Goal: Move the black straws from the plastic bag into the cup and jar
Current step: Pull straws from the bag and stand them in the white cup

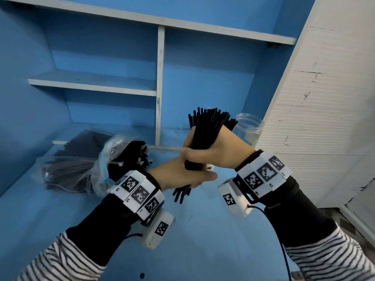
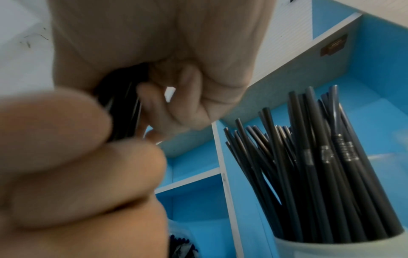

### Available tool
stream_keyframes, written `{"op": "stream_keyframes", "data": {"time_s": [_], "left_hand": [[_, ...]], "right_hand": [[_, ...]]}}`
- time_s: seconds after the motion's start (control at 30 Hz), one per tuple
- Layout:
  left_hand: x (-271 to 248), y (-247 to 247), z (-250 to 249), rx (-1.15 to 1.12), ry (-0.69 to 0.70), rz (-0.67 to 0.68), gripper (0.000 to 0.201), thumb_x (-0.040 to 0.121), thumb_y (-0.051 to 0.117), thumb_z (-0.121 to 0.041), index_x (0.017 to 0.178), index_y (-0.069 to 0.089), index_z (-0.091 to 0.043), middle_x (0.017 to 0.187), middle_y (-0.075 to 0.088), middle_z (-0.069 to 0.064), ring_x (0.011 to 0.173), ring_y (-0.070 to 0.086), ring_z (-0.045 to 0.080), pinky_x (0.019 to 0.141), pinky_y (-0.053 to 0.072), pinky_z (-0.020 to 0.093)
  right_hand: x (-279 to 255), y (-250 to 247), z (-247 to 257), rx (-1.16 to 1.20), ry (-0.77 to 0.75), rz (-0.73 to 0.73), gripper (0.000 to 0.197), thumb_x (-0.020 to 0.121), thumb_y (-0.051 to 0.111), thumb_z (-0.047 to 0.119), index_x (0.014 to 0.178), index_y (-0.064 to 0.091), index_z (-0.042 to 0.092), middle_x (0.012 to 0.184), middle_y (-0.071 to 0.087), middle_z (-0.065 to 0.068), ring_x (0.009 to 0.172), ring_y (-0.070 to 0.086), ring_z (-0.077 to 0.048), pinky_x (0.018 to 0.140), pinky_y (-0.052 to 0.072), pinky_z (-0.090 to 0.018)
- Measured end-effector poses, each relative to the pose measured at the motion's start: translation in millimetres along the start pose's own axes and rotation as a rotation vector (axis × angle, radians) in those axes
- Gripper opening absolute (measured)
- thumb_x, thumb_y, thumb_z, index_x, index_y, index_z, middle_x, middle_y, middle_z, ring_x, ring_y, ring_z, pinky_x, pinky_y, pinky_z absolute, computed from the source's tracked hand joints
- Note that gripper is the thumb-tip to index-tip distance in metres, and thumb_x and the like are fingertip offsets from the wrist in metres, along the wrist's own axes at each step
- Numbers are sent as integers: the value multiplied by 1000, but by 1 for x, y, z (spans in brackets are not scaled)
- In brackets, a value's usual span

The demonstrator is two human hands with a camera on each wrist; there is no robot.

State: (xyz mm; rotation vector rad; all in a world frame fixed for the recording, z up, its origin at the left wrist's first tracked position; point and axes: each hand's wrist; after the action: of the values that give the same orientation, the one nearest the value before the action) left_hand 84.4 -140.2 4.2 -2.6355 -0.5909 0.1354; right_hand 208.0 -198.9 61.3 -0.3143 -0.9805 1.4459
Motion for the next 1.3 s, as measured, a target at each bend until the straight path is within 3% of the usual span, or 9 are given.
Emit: {"op": "stream_keyframes", "data": {"time_s": [0.13, 0.3, 0.4, 0.5, 0.67, 0.8, 1.03, 1.17, 1.3], "left_hand": [[13, -3, 4, -108, 101, -266, 25, 80, 79, -26, 82, 55, -17, 70, 59, -12, 64, 57, 3, 63, 46, 19], [34, -5, 29, -98, -8, -575, 81, 45, 89, -57, 109, 45, -31, 108, 56, -6, 105, 56, 7, 86, 48, 26], [49, -5, 46, -94, -163, -538, 94, 52, 92, -42, 125, 34, -29, 123, 44, -3, 114, 46, 12, 94, 42, 30], [67, -6, 51, -79, -166, -462, 105, 56, 93, -33, 138, 27, -26, 132, 42, -8, 119, 45, 8, 102, 39, 30], [88, -9, 51, -40, -135, -415, 90, 54, 89, -31, 129, 39, -26, 116, 59, -14, 108, 58, 8, 94, 50, 35], [91, -9, 57, -15, -131, -401, 87, 55, 89, -31, 130, 43, -29, 116, 63, -13, 107, 60, 7, 92, 51, 33], [94, -10, 61, 31, -135, -401, 90, 54, 88, -33, 131, 42, -28, 122, 61, -10, 113, 58, 12, 97, 50, 41], [95, -11, 61, 61, -143, -391, 93, 53, 87, -38, 133, 41, -29, 123, 60, -10, 114, 57, 13, 97, 49, 39], [96, -12, 60, 71, -154, -380, 96, 49, 86, -44, 132, 41, -31, 123, 59, -12, 113, 57, 11, 96, 50, 36]], "right_hand": [[11, -24, 0, -9, 48, -107, 14, 83, 69, 9, 72, 64, 1, 65, 62, -5, 59, 56, -7, 58, 44, -14], [23, -64, -6, -47, 80, -256, 20, 87, 66, 15, 75, 63, -1, 58, 56, 3, 48, 51, -3, 48, 42, -18], [28, -79, -14, -27, 112, -285, 22, 87, 65, 17, 78, 63, -3, 61, 56, -3, 48, 49, -8, 45, 41, -21], [35, -84, -27, -42, 141, -275, 23, 88, 65, 18, 75, 63, -1, 54, 54, 5, 45, 47, -10, 44, 40, -20], [43, -81, -53, -40, 210, -273, 19, 86, 66, 18, 72, 61, 7, 49, 54, 15, 45, 52, -2, 45, 40, -14], [48, -78, -68, -80, 215, -282, 19, 86, 66, 19, 74, 62, 5, 62, 58, 8, 57, 58, -1, 55, 43, -11], [52, -62, -81, -132, 202, -157, 14, 86, 66, 24, 77, 64, 14, 71, 62, 8, 73, 62, -8, 73, 52, -25], [54, -56, -86, -208, 212, -163, 34, 71, 61, 61, 74, 65, 27, 76, 66, 5, 86, 64, -21, 81, 54, -46], [51, -57, -81, -216, 182, -118, 69, 61, 55, 85, 83, 64, 20, 84, 66, 0, 90, 64, -23, 83, 53, -49]]}}
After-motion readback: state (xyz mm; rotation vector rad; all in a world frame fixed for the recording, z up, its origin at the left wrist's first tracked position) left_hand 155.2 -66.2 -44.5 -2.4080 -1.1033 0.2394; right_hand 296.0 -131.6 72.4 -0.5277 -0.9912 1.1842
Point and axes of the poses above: each hand's wrist, its own x-axis towards the middle knuckle, its own y-axis out of the palm, z = x × y
